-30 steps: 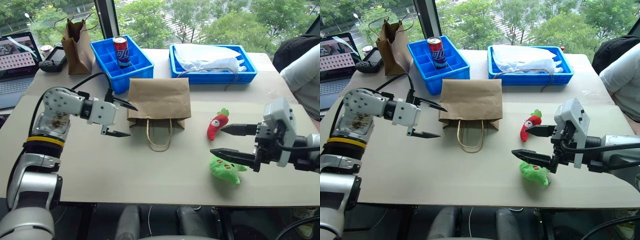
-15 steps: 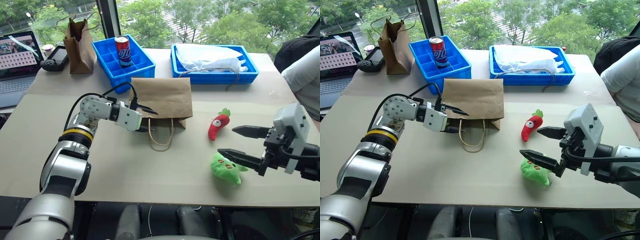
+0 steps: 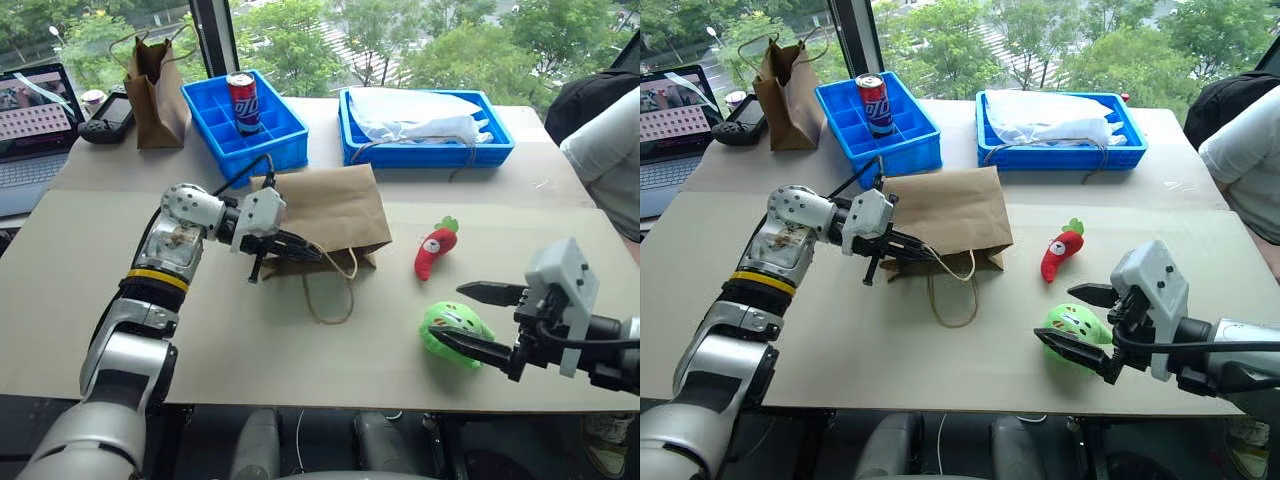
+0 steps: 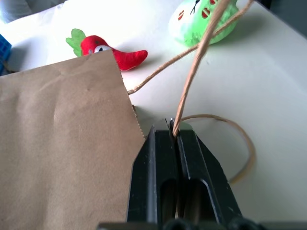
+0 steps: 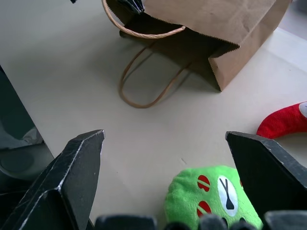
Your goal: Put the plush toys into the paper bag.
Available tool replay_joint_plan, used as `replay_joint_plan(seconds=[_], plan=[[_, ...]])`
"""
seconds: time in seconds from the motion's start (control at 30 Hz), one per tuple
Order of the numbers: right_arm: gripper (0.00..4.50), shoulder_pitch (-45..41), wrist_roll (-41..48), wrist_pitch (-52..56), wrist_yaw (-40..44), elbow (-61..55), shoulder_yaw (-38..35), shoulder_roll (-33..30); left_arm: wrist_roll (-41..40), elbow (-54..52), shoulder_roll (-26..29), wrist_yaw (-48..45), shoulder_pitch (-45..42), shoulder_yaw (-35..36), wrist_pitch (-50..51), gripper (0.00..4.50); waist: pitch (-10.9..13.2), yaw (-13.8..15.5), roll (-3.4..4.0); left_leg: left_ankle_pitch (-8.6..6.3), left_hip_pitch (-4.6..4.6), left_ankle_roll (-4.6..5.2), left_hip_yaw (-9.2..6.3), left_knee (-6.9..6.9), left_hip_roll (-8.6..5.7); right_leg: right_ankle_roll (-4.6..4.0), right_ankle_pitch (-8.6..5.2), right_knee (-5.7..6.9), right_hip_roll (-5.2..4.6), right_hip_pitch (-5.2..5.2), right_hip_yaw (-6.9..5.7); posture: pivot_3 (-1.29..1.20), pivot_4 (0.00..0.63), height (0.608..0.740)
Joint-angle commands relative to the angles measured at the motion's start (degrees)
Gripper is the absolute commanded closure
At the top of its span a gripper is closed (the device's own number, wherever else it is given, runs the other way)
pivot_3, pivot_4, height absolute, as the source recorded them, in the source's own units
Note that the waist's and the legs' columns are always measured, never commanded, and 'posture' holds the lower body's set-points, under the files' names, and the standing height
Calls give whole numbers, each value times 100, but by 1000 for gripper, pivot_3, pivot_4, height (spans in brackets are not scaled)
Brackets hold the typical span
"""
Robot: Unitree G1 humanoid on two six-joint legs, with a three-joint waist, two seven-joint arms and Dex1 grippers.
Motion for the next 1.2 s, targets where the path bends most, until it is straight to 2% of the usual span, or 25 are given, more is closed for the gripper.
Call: replay_joint_plan(seconds=[0.03,0.2,0.33,0.43,0.6,0.7,0.8,0.93,1.03,1.1,1.17,1.2], plan=[[0,150,-301,-1,-68,-127,-8,-13,-534,-1217,167,423,328,131,1435,4444,0,6,0,1,1,-1,-1,0,0,0,0,0,0,0,-1,0,150,707],[0,273,-918,-88,-88,47,134,-34,-627,-1684,221,1054,466,195,2448,4444,0,22,0,14,1,5,-15,2,-4,-1,1,1,1,4,-11,0,150,707],[0,175,-1464,-158,-136,305,557,34,-1132,-1817,181,1347,399,442,3425,4444,0,20,0,17,1,6,-16,2,-6,-1,2,1,0,6,-12,0,150,707],[0,114,-1645,-146,-101,348,689,90,-1288,-1843,205,1506,387,529,3747,4444,0,15,1,17,1,6,-17,2,-6,-1,2,1,1,4,-13,0,150,707],[0,-162,-1308,42,-60,234,600,234,-2010,-1488,-37,2031,-54,1092,4978,4444,0,29,0,17,0,6,-23,2,-7,-1,3,1,0,5,-17,0,150,707],[0,3,-1638,58,71,351,488,109,-2482,-1257,-141,2274,-299,1451,5755,4444,0,42,0,17,-3,6,-29,2,-10,-1,2,0,-1,5,-23,0,150,707],[0,135,-1841,9,217,401,452,47,-2625,-1261,-83,2343,-319,1467,6025,4444,0,40,1,16,-3,7,-29,2,-11,0,1,-2,-1,5,-24,0,150,707],[0,-148,-1571,79,294,354,263,87,-2683,-1408,31,2280,-263,1378,6070,4444,0,9,1,17,-2,6,-32,1,-10,-2,2,1,0,5,-24,0,150,707],[0,-732,-848,100,171,275,280,171,-2780,-1430,3,2355,-254,1415,6115,4444,1,-2,2,21,-1,-2,-34,1,-11,-5,5,4,0,5,-24,0,150,707],[0,-1167,-234,117,-111,199,540,289,-2866,-1437,-48,2443,-256,1471,6178,4444,1,-3,2,22,-1,-2,-36,1,-10,-6,5,4,0,5,-26,0,150,707],[0,-1699,126,146,-670,140,1120,572,-2797,-1475,-59,2494,-256,1422,6029,4444,1,1,1,22,-2,-2,-38,2,-10,-7,6,4,0,6,-28,0,150,707],[251,-1940,109,185,-935,135,1439,721,-2727,-1483,-58,2485,-257,1379,5886,4487,2,-5,-1,22,-2,-2,-41,1,-9,-7,5,4,0,7,-33,0,150,707]])
